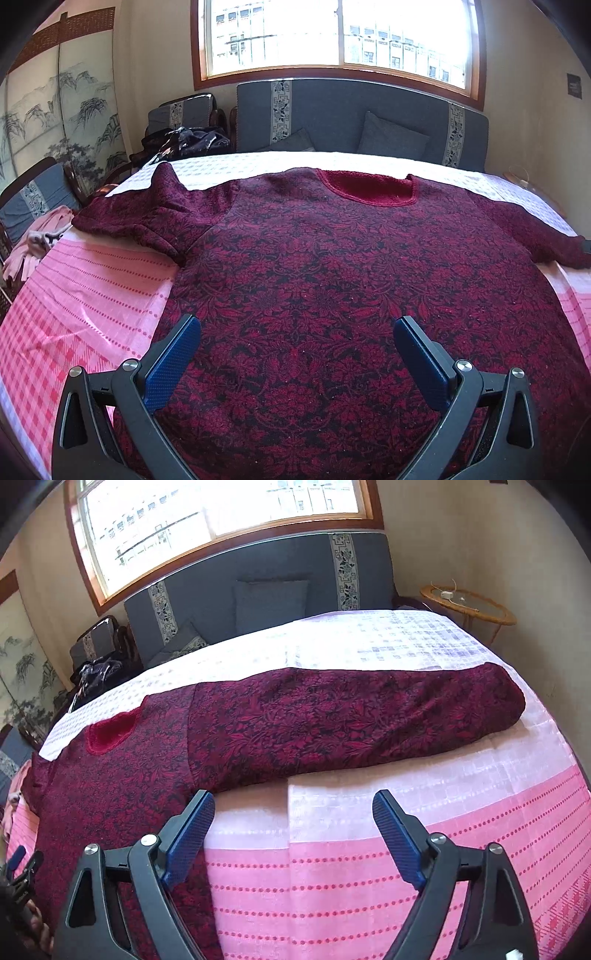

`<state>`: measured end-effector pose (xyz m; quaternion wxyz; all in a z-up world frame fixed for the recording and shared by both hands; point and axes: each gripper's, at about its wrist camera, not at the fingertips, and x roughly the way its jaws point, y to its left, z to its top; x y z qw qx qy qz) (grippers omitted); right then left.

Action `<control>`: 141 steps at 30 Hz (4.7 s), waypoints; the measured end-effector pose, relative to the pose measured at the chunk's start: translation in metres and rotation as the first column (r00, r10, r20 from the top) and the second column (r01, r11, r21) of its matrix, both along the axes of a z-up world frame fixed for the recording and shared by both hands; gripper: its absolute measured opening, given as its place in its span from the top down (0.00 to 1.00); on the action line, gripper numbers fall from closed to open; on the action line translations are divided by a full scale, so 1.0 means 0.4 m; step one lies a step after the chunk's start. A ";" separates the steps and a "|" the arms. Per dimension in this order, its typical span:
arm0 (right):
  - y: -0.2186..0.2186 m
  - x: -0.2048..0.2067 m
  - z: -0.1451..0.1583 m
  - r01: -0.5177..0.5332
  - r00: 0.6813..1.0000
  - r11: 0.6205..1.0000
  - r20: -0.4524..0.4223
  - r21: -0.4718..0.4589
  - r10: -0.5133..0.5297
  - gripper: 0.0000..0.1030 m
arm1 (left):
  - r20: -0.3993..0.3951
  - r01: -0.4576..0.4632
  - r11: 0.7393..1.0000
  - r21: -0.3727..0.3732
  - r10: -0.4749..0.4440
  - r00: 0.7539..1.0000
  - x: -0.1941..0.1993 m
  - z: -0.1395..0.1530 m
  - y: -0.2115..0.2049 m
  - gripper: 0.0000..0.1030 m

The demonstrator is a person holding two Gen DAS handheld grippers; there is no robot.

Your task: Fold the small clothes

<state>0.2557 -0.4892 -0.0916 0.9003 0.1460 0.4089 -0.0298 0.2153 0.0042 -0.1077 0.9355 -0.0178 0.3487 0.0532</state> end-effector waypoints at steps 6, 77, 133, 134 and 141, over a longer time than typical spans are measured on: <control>-0.359 0.047 -0.038 0.256 0.967 0.952 -0.040 0.166 -0.253 0.30 | -0.018 0.005 1.000 -0.004 -0.005 1.000 0.010 -0.008 0.000 0.00; 1.033 0.330 -0.156 -0.388 0.871 0.750 -0.055 0.536 0.489 0.57 | -0.024 -0.125 0.942 -0.313 0.124 0.992 -0.014 0.062 0.543 0.00; 0.422 0.078 -0.041 -0.189 0.982 0.811 0.090 0.554 0.168 0.26 | 0.032 0.545 0.810 -0.217 -0.552 0.833 0.387 0.114 -0.092 0.68; 0.410 0.076 -0.047 -0.183 0.983 0.811 0.087 0.556 0.162 0.26 | 0.031 0.555 0.805 -0.211 -0.562 0.827 0.371 0.110 -0.103 0.60; 0.398 0.071 -0.043 -0.198 0.980 0.802 0.105 0.564 0.167 0.26 | 0.156 0.571 0.790 -0.221 -0.550 0.821 0.234 0.141 -0.040 0.15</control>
